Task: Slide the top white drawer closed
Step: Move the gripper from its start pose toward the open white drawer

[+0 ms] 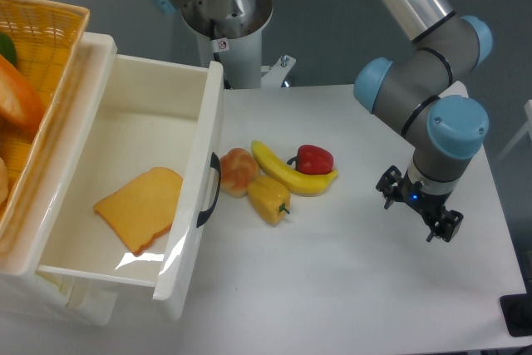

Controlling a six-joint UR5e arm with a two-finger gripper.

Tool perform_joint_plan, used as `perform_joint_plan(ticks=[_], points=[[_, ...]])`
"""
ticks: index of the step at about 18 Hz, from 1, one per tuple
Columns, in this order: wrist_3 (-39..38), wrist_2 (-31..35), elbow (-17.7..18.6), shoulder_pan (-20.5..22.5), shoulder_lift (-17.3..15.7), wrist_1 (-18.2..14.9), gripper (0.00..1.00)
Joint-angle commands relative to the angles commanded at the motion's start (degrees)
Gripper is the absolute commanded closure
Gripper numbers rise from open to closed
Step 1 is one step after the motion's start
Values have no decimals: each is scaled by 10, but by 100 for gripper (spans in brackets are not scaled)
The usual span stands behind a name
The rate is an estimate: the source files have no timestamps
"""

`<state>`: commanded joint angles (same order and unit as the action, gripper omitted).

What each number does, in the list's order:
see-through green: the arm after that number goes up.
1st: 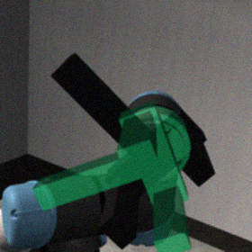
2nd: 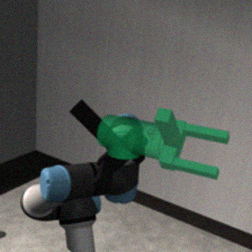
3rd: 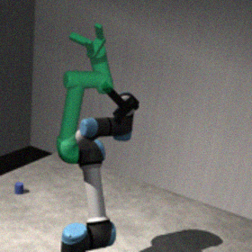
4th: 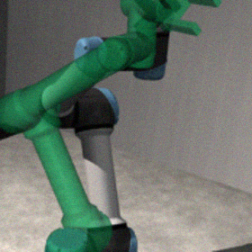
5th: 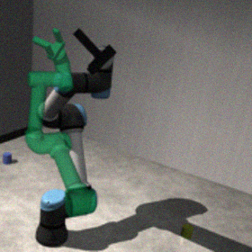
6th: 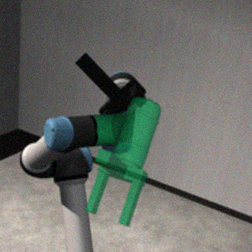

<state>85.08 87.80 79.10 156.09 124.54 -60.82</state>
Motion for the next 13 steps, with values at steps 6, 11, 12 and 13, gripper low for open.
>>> perform_joint_plan(ticks=[6, 11, 12, 13], points=[[-1, -10, 17, 4, 0, 30, 0], [-19, -35, 88, 3, -13, 88, 0], [-21, -35, 96, 4, -16, 89, 0], [-22, -35, 95, 2, -17, 90, 0]])
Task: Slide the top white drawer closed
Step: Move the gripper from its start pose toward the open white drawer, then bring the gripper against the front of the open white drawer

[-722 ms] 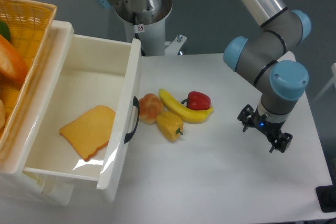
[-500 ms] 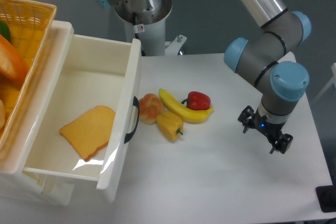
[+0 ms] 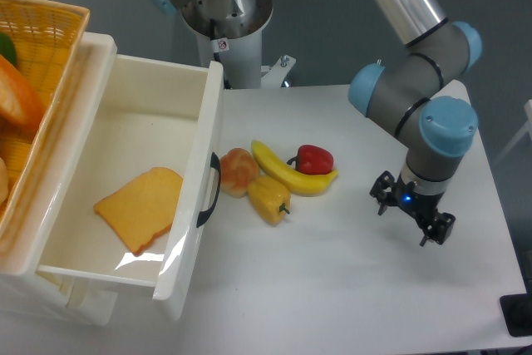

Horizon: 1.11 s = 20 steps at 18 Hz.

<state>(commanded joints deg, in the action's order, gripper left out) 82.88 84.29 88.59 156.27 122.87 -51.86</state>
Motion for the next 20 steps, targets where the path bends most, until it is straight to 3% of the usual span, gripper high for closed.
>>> perform_joint_plan(ticks=[3, 7, 10, 14, 16, 20], points=[[-48, -3, -4, -8, -13, -2, 0], [-128, -4, -4, -60, -15, -3, 2], [-209, -8, 4, -83, -30, -4, 30], [-212, -85, 15, -85, -47, -32, 85], [-224, -124, 15, -89, -54, -54, 91], [-280, -136, 13, -109, -93, -139, 91]])
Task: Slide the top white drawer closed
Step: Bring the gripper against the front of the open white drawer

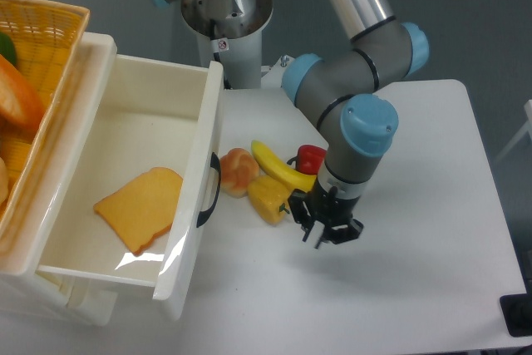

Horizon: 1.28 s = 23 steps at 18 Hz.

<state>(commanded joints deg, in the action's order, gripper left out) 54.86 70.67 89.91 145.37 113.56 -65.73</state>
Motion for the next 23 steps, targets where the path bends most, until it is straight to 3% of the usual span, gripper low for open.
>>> perform_joint_plan(ticks=[3, 6, 13, 20, 23], points=[[-26, -32, -1, -10, -14, -49, 91], [-53, -59, -1, -19, -15, -73, 91], [-77, -121, -8, -27, -27, -92, 90], [-77, -130, -11, -25, -49, -142, 90], [-77, -130, -11, -28, -55, -145, 90]])
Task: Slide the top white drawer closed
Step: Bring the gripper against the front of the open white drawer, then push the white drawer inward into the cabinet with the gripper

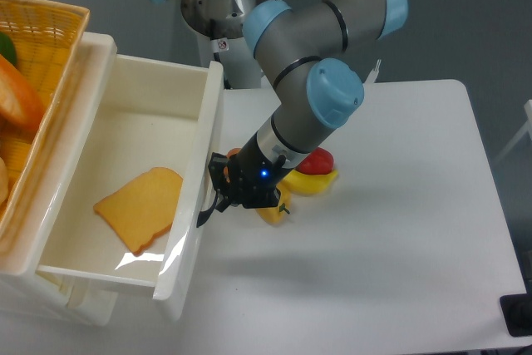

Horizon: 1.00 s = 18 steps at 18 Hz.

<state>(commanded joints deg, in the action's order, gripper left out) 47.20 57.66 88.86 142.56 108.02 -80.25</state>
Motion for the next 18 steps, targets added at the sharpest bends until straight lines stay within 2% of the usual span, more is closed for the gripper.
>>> perform_joint_plan(ticks=[9, 18], points=[[-20, -2, 0, -24, -5, 2, 90], [-66, 0, 2, -70, -4, 4, 90]])
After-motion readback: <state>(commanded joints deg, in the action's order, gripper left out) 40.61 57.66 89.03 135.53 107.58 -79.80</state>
